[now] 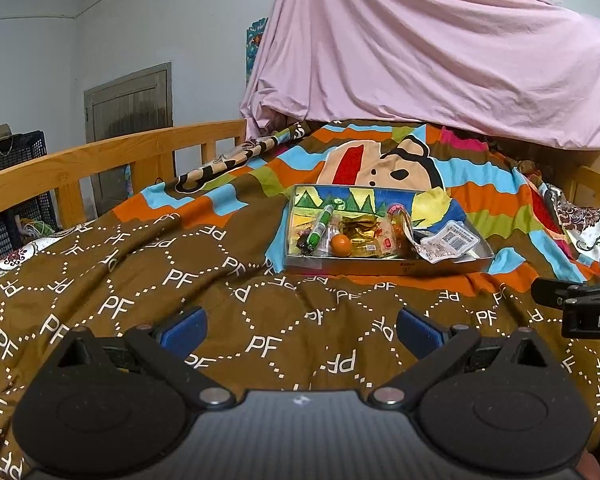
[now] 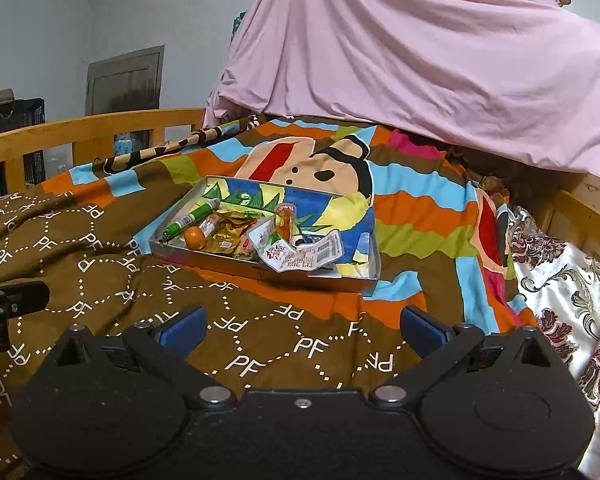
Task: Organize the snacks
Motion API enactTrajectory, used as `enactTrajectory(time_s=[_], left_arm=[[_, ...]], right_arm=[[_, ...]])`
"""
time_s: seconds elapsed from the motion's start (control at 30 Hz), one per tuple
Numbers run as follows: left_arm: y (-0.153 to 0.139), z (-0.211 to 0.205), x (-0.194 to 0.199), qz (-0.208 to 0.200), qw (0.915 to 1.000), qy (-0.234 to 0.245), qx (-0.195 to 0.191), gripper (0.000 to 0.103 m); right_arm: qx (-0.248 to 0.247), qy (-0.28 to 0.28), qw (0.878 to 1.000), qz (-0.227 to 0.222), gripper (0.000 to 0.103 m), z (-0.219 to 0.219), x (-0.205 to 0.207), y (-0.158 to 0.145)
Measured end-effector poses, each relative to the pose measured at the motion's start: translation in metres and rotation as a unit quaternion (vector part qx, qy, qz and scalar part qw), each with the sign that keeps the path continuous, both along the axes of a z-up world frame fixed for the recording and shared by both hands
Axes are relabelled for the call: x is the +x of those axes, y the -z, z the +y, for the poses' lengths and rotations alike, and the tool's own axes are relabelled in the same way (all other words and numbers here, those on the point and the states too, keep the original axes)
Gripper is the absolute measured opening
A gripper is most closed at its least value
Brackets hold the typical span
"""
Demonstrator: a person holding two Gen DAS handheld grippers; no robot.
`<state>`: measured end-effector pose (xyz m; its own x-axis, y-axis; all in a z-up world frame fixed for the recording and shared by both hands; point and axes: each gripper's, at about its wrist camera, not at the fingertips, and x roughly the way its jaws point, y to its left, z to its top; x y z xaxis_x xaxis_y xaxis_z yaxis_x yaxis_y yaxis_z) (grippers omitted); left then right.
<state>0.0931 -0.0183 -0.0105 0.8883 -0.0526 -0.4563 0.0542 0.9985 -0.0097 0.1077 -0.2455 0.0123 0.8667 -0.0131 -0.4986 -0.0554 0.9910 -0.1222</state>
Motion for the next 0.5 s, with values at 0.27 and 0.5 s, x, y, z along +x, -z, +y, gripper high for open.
enactTrajectory(time_s=[0.27,0.5], left_arm=[[0.0014,0.0008,0.0001,0.002,1.0,-0.001,0.001,0.103],[0.0015,0.0013,0.0004,0.002,1.0,0.0,0.001,0.103]], right_arm=[[-0.001,0.001,1.0,0.003,0.102,-0.0005,0.0003,0.0014],[-0.002,0.001,1.0,0.004,0.102,-0.0002,-0.0001,0.0018]])
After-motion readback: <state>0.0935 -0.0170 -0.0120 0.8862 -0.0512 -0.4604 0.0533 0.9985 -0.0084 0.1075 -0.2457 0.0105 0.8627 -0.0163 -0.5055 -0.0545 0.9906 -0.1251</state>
